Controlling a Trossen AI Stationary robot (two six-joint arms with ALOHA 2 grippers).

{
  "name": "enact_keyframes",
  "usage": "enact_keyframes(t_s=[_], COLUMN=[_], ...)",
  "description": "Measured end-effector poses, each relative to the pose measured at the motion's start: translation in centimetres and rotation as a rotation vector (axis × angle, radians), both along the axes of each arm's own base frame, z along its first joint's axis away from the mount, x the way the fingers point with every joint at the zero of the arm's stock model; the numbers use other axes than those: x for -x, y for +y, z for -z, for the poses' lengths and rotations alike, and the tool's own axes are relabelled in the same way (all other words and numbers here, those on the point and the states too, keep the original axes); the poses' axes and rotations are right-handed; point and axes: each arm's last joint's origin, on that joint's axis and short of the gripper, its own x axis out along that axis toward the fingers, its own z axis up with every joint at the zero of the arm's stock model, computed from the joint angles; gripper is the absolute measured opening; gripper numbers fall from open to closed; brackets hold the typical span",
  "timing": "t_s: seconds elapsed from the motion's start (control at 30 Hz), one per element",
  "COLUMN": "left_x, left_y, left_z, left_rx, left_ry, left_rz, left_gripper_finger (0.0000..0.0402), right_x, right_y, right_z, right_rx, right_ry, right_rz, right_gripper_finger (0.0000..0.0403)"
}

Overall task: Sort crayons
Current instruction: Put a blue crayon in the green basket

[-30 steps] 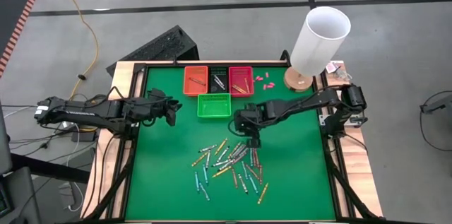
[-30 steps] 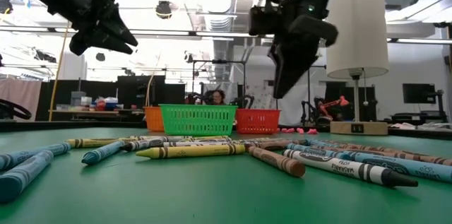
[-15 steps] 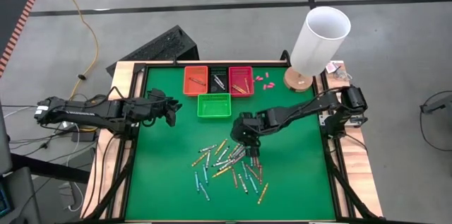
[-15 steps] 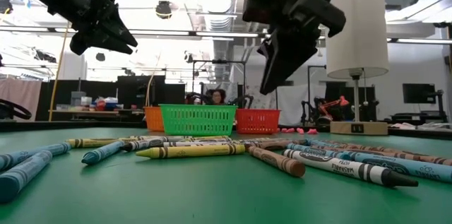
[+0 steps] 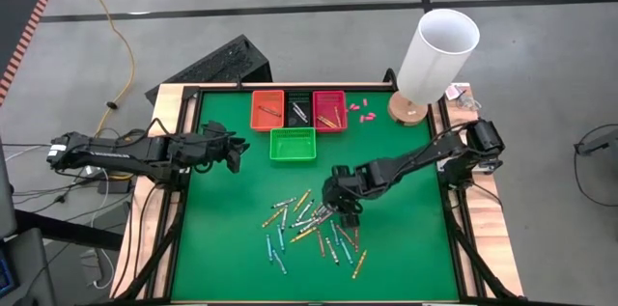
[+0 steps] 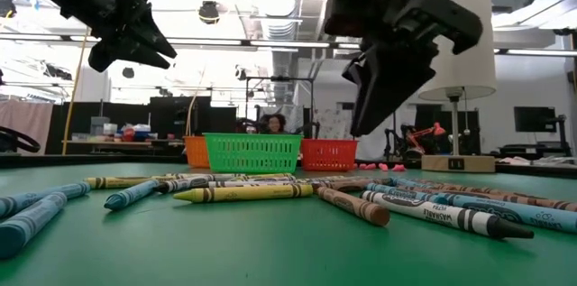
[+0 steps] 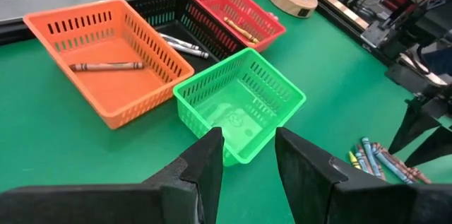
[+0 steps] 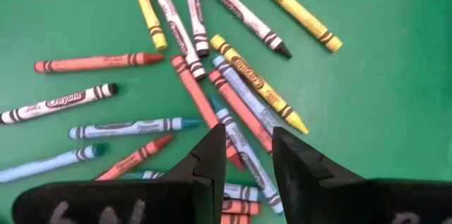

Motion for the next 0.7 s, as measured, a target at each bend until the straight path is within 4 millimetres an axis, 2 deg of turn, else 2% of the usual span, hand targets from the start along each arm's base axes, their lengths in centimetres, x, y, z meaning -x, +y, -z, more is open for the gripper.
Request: enact_keyframes(t_s=[0.17, 0.5, 0.7], left_x=[-0.1, -0.2, -0.1], left_y=[0.2, 1.5, 2.3], left_z=[-0.2, -0.9, -0.9], left_rx=[-0.005, -0.099, -0.113], left_ry=[-0.017, -0.045, -0.018], left_rz=[-0.015, -0.038, 0.029], left_gripper_finger=[0.0119, 0.0119, 0.0119], right_x=[0.0, 0.0, 0.0], right_y=[-1.1, -6.2, -6.5], right_z=[0.0, -0.8, -0.8], right_rx=[-0.006, 0.017, -0.052], right_ry=[0.006, 0.002, 0.014], right_rz=[0.04, 0.123, 0.092], right_gripper_finger=[0.0111, 0.0111, 0.0111])
